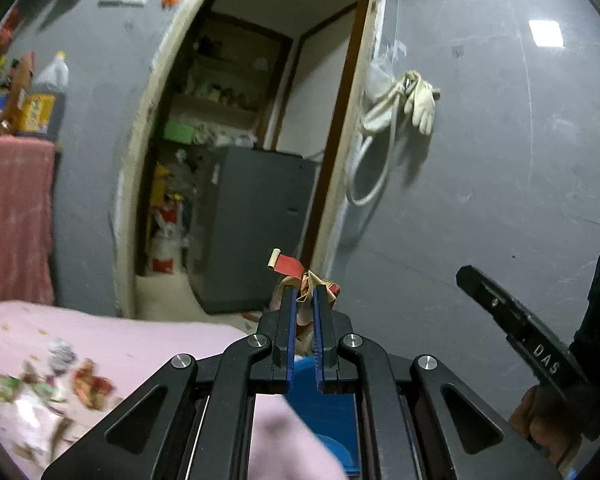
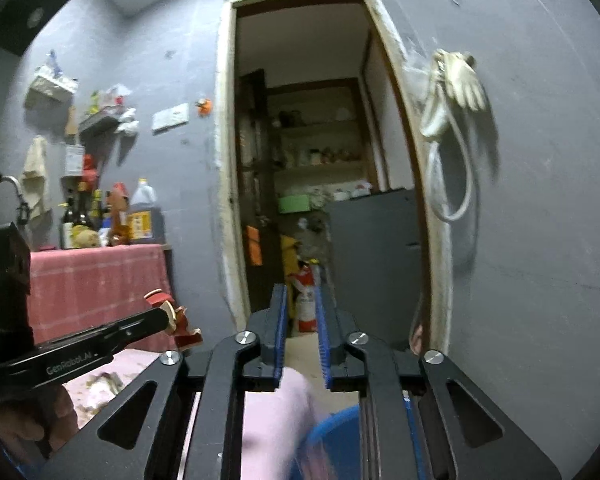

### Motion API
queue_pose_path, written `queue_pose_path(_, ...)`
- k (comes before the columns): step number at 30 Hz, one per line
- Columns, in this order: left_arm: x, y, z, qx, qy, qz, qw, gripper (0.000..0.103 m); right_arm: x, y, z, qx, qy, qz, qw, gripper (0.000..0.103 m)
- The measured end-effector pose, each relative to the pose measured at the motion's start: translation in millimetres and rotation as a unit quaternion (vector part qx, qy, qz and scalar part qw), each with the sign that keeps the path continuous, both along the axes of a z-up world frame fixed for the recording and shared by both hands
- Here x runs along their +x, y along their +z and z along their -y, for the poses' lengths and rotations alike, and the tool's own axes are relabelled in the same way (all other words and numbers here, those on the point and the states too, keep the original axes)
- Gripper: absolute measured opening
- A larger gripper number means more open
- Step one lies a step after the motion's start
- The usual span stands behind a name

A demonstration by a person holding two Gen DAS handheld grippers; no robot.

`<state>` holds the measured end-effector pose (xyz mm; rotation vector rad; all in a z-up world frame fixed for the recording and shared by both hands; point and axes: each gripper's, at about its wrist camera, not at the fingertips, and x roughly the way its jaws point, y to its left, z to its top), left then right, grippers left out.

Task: Collect trash
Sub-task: 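Carry both items over the blue basin and open both grippers to drop them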

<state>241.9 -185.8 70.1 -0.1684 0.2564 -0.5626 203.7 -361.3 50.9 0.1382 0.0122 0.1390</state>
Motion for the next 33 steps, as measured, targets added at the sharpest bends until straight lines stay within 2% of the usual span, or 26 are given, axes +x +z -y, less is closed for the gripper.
queue_pose_path(4, 25, -16, 27, 0.001, -0.018, -0.048, 0.9987, 0.006, 19, -24, 24, 0.024, -0.017, -0.044, 0.999, 0.01)
queue_pose_path(7, 40, -31, 47, 0.019, -0.033, -0.08, 0.9961, 0.006, 27, -40, 38, 0.042, -0.024, -0.075, 0.996, 0.01)
queue_pose_path(14, 64, -68, 74, 0.042, -0.063, -0.154, 0.9851, 0.007, 30, -57, 62, 0.075, -0.037, -0.109, 0.991, 0.011)
queue_pose_path(17, 71, -77, 80, 0.05, -0.068, -0.177, 0.9806, 0.011, 31, -61, 68, 0.085, -0.041, -0.118, 0.988, 0.017)
queue_pose_path(19, 73, -80, 81, 0.055, -0.07, -0.182, 0.9792, 0.014, 30, -63, 72, 0.092, -0.045, -0.12, 0.988, 0.025)
queue_pose_path(22, 73, -86, 82, 0.057, -0.072, -0.187, 0.9781, 0.029, 29, -63, 75, 0.095, -0.048, -0.12, 0.987, 0.027)
queue_pose_path(28, 69, -80, 71, 0.05, -0.054, -0.181, 0.9808, 0.034, 29, -63, 76, 0.098, -0.051, -0.121, 0.987, 0.03)
queue_pose_path(31, 64, -71, 57, 0.041, -0.031, -0.166, 0.9848, 0.045, 29, -60, 74, 0.097, -0.049, -0.116, 0.987, 0.04)
queue_pose_path(33, 59, -63, 44, 0.033, -0.015, -0.151, 0.9878, 0.049, 29, -56, 71, 0.096, -0.045, -0.11, 0.988, 0.047)
